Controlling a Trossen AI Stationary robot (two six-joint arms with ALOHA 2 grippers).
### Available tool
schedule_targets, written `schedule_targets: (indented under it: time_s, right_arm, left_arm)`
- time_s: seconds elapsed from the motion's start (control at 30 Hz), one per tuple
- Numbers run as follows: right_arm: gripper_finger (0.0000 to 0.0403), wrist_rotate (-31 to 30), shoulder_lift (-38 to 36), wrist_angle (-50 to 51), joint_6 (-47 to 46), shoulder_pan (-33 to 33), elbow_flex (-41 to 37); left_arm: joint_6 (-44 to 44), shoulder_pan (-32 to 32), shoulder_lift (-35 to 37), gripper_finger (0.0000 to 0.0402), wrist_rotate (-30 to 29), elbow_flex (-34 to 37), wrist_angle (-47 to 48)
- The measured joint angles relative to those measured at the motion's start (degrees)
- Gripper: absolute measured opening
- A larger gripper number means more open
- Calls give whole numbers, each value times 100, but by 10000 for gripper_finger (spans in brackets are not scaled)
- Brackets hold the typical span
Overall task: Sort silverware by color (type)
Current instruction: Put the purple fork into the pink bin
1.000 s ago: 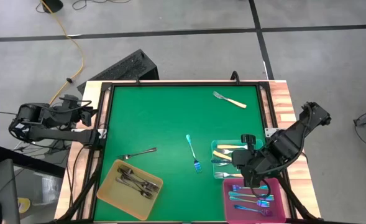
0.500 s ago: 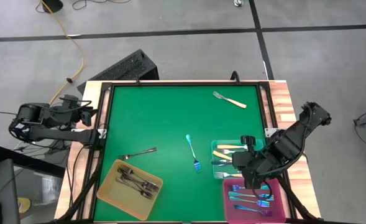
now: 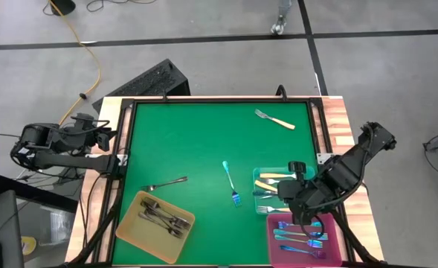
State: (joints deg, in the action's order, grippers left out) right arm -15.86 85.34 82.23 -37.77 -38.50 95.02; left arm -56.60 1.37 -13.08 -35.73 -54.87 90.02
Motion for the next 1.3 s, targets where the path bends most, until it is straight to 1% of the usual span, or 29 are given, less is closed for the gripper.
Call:
schedule_targets:
  time_s: [1.3]
  right_arm:
    - [30, 62, 4, -17, 111, 192, 0]
  left_arm:
    - [-17, 0, 0, 158, 1, 0, 0]
